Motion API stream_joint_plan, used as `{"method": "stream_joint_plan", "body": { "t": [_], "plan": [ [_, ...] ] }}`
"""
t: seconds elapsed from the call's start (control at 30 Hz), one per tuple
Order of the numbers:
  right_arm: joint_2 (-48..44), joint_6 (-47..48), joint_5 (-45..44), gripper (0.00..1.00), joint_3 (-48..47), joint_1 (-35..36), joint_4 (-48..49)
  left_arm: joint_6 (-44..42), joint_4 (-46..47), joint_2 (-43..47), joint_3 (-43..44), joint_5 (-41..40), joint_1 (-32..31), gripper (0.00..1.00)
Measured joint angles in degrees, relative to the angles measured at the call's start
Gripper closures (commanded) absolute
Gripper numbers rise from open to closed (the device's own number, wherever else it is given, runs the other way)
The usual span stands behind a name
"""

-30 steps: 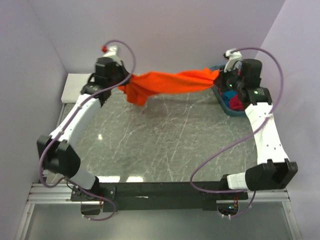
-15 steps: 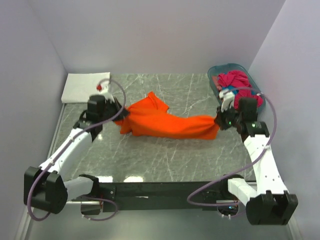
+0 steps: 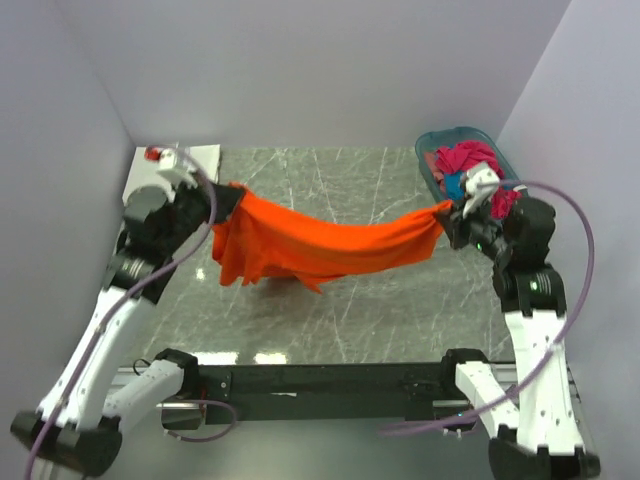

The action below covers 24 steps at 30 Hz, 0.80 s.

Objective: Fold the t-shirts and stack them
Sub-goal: Flatten the tshirt out

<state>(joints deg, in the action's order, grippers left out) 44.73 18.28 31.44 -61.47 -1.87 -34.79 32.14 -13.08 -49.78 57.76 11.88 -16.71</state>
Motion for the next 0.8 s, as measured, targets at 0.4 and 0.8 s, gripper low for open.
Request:
{"method": "stream_joint_plan", "body": {
  "t": [0.4,0.8],
  "plan": [
    [47.7,-12.3,-15.8,0.51,-15.0,4.1,11.6,0.1,6.3,-66.1,31.0,3.2,4.8,0.38],
    [32.4,6.2,2.9,0.3,-4.5,4.8,6.9,-8.5,-2.2,-49.5,30.8,-4.4,3.4,0.37]
  ]
}}
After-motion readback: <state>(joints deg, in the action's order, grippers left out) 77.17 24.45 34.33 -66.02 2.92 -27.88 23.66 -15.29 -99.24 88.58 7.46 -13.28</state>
